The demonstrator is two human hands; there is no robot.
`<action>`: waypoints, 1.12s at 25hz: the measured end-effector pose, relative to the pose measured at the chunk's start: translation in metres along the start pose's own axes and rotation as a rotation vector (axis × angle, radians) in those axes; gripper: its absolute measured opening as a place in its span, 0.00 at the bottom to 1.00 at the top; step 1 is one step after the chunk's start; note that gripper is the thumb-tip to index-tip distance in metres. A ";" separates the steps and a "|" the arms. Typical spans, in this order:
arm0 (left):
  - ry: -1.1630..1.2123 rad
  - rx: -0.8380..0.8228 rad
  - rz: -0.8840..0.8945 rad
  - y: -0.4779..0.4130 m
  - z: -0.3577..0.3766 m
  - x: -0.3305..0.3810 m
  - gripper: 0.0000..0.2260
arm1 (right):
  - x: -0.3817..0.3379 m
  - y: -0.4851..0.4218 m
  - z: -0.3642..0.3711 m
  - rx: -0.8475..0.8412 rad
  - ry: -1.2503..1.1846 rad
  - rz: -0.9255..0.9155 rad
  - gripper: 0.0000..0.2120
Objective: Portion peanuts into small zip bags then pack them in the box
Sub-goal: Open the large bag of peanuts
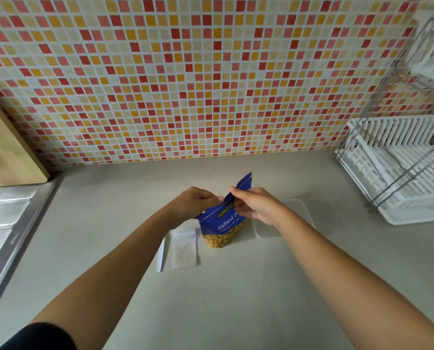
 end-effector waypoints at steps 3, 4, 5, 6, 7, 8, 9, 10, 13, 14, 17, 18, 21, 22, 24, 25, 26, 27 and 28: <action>0.052 -0.046 0.008 -0.002 -0.002 0.001 0.11 | 0.002 0.002 -0.001 -0.053 -0.098 -0.011 0.10; 0.068 -0.059 0.010 -0.002 -0.002 0.000 0.10 | 0.004 0.001 0.000 -0.054 -0.118 -0.025 0.09; 0.086 -0.075 0.012 -0.003 -0.002 -0.001 0.10 | 0.005 0.000 0.001 -0.046 -0.133 -0.032 0.08; 0.109 -0.089 0.013 -0.003 -0.002 -0.001 0.10 | 0.006 -0.001 0.002 -0.032 -0.136 -0.038 0.06; 0.134 -0.095 0.012 -0.003 -0.002 0.000 0.10 | 0.005 -0.003 0.003 -0.018 -0.123 -0.048 0.06; 0.150 -0.088 0.007 -0.004 -0.001 0.001 0.09 | 0.003 -0.005 0.004 -0.011 -0.093 -0.061 0.05; 0.160 -0.071 -0.004 -0.004 -0.001 0.003 0.09 | 0.001 -0.007 0.004 -0.015 -0.054 -0.072 0.06; 0.163 -0.042 -0.022 -0.006 0.000 0.006 0.08 | 0.000 -0.008 0.003 -0.028 -0.015 -0.082 0.06; 0.161 0.002 -0.077 -0.008 0.001 0.011 0.07 | -0.002 -0.009 0.001 -0.069 0.018 -0.068 0.06; 0.176 -0.002 -0.084 -0.008 0.001 0.011 0.06 | -0.001 -0.008 0.001 -0.071 0.003 -0.059 0.06; 0.238 -0.052 -0.097 -0.008 0.000 0.008 0.06 | 0.006 -0.005 0.003 -0.065 -0.110 -0.046 0.03; 0.252 -0.066 -0.101 -0.010 0.000 0.009 0.07 | 0.008 -0.005 0.002 -0.068 -0.134 -0.052 0.03; 0.253 -0.071 -0.114 -0.013 -0.001 0.010 0.08 | 0.009 -0.005 -0.001 -0.093 -0.169 -0.046 0.04; 0.235 -0.062 -0.113 -0.014 -0.001 0.011 0.07 | 0.009 -0.006 -0.001 -0.096 -0.169 -0.036 0.04; 0.134 -0.020 -0.091 -0.016 -0.001 0.015 0.06 | 0.006 -0.006 0.001 -0.067 -0.140 -0.012 0.04; 0.042 0.010 -0.075 -0.017 -0.001 0.018 0.06 | 0.004 -0.007 0.001 -0.042 -0.104 -0.004 0.05; -0.050 0.038 -0.060 -0.018 0.000 0.022 0.05 | 0.002 -0.007 0.002 -0.017 -0.062 -0.001 0.06; -0.123 0.061 -0.045 -0.019 0.000 0.026 0.05 | -0.001 -0.008 0.002 0.003 -0.021 -0.003 0.07; -0.180 0.079 -0.031 -0.020 0.001 0.028 0.05 | -0.003 -0.009 0.001 0.016 0.025 -0.012 0.09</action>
Point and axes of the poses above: each hand's wrist, its own y-axis away from the middle knuckle, its own z-axis out of the palm, x = y × z, the point moved 1 cm from there along -y, towards the middle knuckle, and after that the axes turned 6 degrees about -y, right-handed, at the moved point
